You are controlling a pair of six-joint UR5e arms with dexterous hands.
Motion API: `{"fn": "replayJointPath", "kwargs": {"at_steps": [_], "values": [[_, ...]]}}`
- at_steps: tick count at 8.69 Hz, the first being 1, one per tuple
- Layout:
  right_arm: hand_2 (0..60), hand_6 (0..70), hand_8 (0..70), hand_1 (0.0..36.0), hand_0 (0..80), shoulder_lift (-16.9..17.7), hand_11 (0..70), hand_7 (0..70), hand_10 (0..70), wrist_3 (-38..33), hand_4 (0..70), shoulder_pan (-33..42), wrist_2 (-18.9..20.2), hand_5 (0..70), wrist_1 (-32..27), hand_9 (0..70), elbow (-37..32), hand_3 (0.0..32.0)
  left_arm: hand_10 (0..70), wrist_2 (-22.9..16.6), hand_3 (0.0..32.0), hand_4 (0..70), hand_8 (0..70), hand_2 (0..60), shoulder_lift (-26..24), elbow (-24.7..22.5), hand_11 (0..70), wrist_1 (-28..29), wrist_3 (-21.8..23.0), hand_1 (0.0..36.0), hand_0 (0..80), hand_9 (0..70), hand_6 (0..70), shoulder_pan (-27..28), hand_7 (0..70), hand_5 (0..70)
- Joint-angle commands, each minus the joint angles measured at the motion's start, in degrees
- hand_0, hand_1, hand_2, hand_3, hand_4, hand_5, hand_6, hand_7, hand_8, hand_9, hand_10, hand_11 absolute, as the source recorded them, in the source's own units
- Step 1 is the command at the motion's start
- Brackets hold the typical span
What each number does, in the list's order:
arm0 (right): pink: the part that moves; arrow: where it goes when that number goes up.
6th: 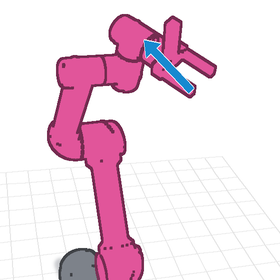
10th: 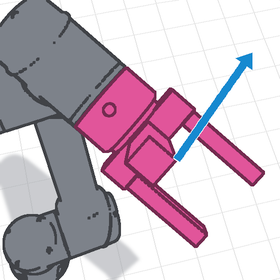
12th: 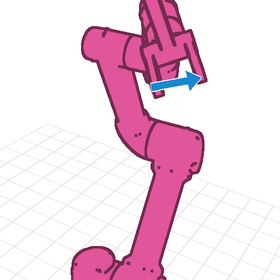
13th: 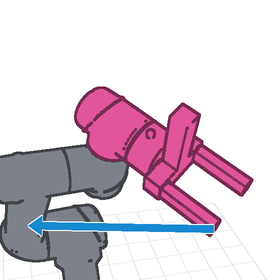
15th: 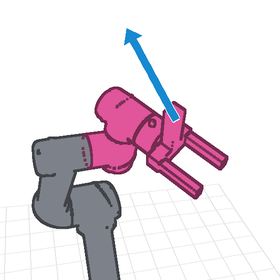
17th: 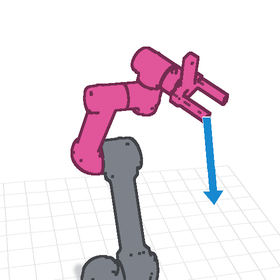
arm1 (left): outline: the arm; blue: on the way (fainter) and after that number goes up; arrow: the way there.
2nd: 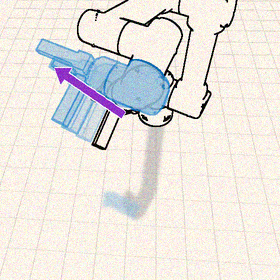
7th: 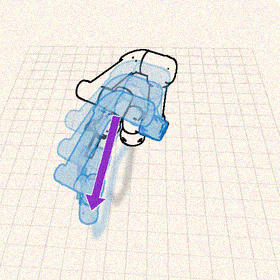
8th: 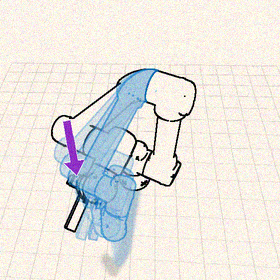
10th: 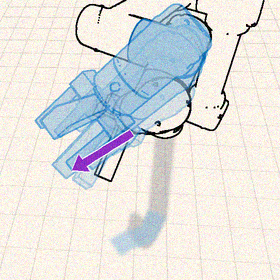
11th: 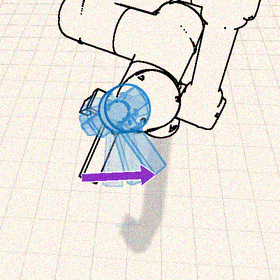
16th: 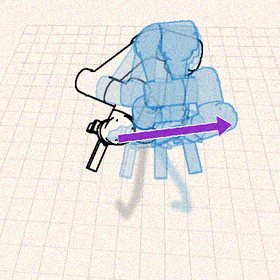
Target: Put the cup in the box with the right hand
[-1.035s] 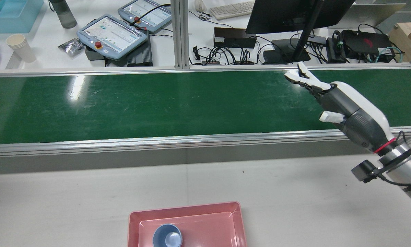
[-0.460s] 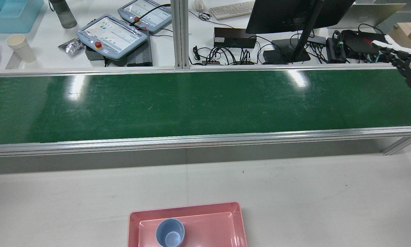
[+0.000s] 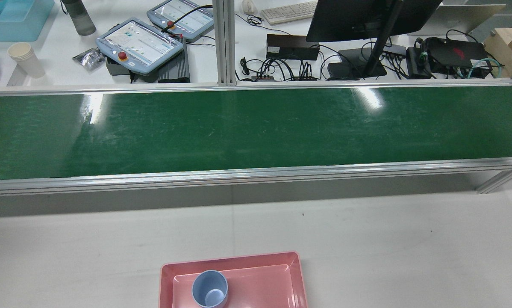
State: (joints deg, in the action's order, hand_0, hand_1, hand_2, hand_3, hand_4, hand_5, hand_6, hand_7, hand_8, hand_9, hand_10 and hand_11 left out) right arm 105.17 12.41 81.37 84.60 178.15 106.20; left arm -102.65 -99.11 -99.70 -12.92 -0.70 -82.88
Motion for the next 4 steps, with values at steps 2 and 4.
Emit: {"fn": "replayJointPath", "kwargs": {"at_steps": [2, 4], "values": [[0.0, 4.4, 4.5, 0.5, 20.1, 0.65, 0.0, 17.4, 0.0, -0.98, 0.2, 3.26, 1.44, 0.5, -2.10, 11.2, -0.99, 0.0, 0.0, 0.00, 0.0, 0.0, 0.0, 0.0, 0.06, 0.03, 0.0, 0.00, 0.00, 0.0, 0.0, 0.0, 0.0, 0.00, 0.0, 0.0], [0.0, 4.2, 4.6, 1.1, 22.6, 0.91, 0.0, 16.0, 0.0, -1.33, 0.0, 4.05, 1.44, 0.8, -2.10, 10.7, -0.99, 0.0, 0.0, 0.00, 0.0, 0.0, 0.0, 0.0, 0.06, -0.06, 0.0, 0.00, 0.00, 0.0, 0.0, 0.0, 0.0, 0.00, 0.0, 0.0]]}}
